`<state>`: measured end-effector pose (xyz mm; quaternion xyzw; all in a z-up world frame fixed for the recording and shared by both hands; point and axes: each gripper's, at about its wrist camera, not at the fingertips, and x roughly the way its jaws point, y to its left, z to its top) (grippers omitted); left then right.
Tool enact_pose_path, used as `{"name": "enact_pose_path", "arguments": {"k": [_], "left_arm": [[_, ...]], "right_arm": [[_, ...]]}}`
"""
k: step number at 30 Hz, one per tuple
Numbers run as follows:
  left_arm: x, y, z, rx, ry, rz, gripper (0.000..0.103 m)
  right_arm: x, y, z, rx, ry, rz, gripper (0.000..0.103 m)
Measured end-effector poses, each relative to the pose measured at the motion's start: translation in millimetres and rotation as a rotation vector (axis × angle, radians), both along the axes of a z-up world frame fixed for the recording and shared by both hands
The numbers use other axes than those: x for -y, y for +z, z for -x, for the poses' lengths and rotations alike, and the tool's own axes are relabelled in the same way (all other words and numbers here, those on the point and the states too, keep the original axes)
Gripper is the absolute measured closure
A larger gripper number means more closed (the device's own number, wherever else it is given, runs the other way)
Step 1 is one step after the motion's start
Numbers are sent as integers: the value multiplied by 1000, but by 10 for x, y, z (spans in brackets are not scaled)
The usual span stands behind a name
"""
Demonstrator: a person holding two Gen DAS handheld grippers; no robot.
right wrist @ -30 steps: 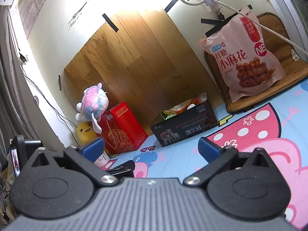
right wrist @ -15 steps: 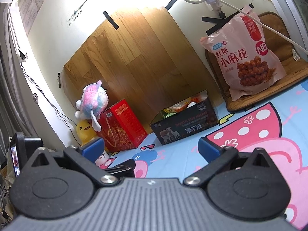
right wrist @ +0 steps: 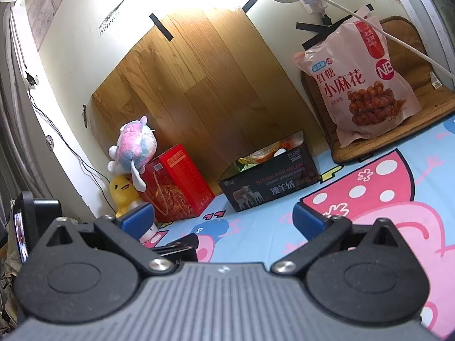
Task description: Organize snacks
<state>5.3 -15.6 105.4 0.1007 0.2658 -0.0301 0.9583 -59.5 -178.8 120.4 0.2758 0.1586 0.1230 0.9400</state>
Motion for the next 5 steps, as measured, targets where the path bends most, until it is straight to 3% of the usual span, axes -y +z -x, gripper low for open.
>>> {"name": "enact_pose_path", "arguments": {"k": [5], "left_arm": [[-3,-14,-10,-9,-21,12,0]], "right_arm": [[11,-28,-8,-5,-6,-4,0]]}}
